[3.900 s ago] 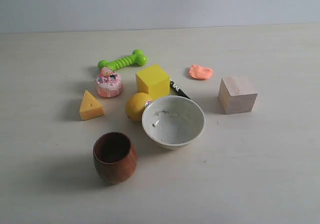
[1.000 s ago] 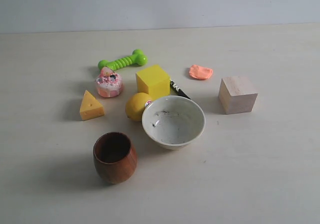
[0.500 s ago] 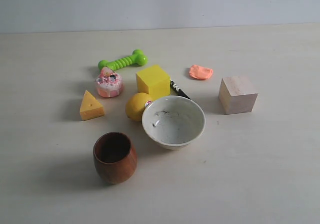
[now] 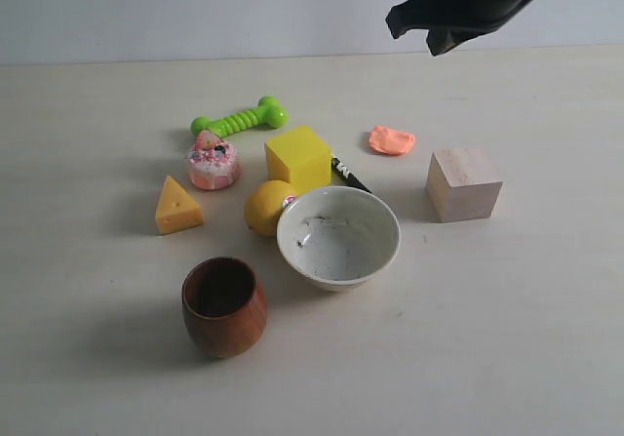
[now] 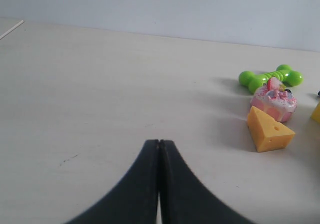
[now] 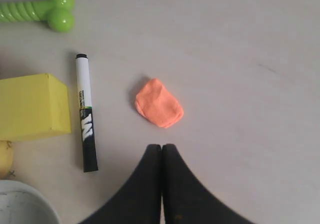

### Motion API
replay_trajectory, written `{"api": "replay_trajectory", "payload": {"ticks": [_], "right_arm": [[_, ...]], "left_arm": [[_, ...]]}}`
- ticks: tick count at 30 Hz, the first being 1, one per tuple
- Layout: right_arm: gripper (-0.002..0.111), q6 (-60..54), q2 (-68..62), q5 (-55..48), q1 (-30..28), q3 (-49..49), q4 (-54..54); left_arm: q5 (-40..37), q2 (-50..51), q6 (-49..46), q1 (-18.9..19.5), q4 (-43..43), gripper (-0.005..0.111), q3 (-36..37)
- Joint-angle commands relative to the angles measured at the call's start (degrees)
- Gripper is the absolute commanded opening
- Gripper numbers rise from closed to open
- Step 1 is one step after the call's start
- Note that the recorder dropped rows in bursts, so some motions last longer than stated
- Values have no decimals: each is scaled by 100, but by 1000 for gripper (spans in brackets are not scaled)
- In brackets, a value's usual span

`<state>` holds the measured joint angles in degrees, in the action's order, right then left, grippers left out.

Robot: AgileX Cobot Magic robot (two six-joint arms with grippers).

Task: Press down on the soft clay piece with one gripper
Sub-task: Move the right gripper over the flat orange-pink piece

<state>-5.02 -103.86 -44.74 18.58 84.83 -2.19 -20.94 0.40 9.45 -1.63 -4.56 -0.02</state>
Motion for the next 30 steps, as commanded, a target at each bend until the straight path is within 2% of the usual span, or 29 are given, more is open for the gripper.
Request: {"api": "replay_trajectory", "payload": {"ticks": [1,12,24,30], "right_arm": [[0,160,-60,180,11,78,-230],[0,161,-636,374,11,239,-98],[0,177,-1917,-998,11,2209,-44],[0,161,-2504,-1432,11,2798,-42]], "left_arm": [[48,-40,-31,-33,44,0,2],[48,-40,-31,-33,44,0,2],[48,-40,-31,-33,44,0,2],[48,-40,-31,-33,44,0,2]]}}
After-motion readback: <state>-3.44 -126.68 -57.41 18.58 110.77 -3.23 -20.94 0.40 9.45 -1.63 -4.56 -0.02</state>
